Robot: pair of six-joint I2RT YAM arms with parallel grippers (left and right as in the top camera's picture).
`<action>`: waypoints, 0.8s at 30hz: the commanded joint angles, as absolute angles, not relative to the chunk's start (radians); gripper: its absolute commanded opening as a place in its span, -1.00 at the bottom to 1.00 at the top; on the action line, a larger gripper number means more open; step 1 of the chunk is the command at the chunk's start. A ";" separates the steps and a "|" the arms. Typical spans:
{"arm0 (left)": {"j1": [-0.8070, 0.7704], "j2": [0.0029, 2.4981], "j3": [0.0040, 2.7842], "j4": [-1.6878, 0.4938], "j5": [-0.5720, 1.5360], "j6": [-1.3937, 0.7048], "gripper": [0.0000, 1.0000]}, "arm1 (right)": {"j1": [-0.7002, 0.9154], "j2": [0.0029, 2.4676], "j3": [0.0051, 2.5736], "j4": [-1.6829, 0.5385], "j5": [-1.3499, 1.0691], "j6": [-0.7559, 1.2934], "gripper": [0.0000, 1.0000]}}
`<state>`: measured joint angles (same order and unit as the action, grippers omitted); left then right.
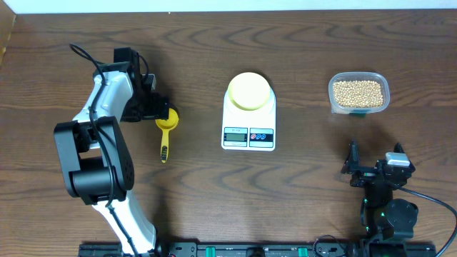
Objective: Scoop item into bowl and weigh 50g on scale
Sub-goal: 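Move the left gripper over the yellow scoop and lower onto its cup, then close the left gripper on the yellow scoop's cup rim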
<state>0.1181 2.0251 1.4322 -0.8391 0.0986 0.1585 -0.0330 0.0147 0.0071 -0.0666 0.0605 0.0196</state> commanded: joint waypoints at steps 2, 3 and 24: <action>0.124 2.038 1.417 -0.833 0.085 0.172 0.88 | -0.025 0.007 0.006 -0.069 0.068 0.037 0.98; 0.124 2.039 1.416 -0.828 0.085 0.172 0.88 | -0.025 0.007 0.006 -0.069 0.068 0.036 0.99; 0.124 2.039 1.378 -0.809 0.086 0.171 0.88 | -0.025 0.007 0.006 -0.069 0.068 0.037 0.98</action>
<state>0.1181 2.0266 1.3819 -0.8074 0.0982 0.1585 -0.0330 0.0147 0.0071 -0.0662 0.0605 0.0196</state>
